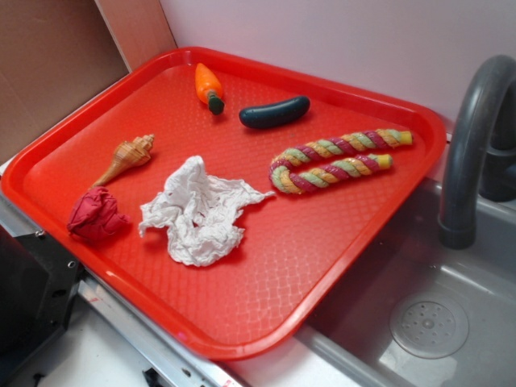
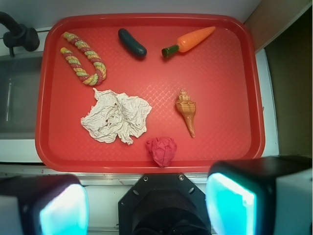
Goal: Grab the plastic pickle.
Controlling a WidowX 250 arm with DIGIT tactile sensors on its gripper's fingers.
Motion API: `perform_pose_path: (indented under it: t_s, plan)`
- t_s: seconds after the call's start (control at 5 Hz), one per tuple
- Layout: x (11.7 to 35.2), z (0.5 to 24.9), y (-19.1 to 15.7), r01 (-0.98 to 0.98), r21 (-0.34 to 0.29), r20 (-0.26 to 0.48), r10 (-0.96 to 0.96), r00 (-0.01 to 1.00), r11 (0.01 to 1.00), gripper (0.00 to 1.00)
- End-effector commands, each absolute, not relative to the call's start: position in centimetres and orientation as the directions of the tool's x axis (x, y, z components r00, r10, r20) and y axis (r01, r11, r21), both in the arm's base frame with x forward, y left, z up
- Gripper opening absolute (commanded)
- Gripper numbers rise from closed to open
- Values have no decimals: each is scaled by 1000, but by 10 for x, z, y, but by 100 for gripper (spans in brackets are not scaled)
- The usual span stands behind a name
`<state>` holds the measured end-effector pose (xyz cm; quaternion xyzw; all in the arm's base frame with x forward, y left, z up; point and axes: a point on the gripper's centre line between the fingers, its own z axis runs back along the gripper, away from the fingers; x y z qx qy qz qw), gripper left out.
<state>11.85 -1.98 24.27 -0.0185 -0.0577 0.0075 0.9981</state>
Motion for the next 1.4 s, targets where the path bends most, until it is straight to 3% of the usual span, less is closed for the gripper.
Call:
perform_pose_path:
  t_s: [0.0,0.2,0.6,0.8,1.0,1.2]
  plan:
    - [119,243,-20,-13,-38,115,17,993,999,100]
    - [165,241,-27,50,29,222,-55,974,998,100]
    - [227,219,-33,122,86,294,-142,945,989,100]
    - [262,197,-35,176,136,319,-211,924,975,100]
    - [290,160,-35,227,143,288,-259,922,963,100]
    - [302,124,-39,278,126,224,-301,927,952,100]
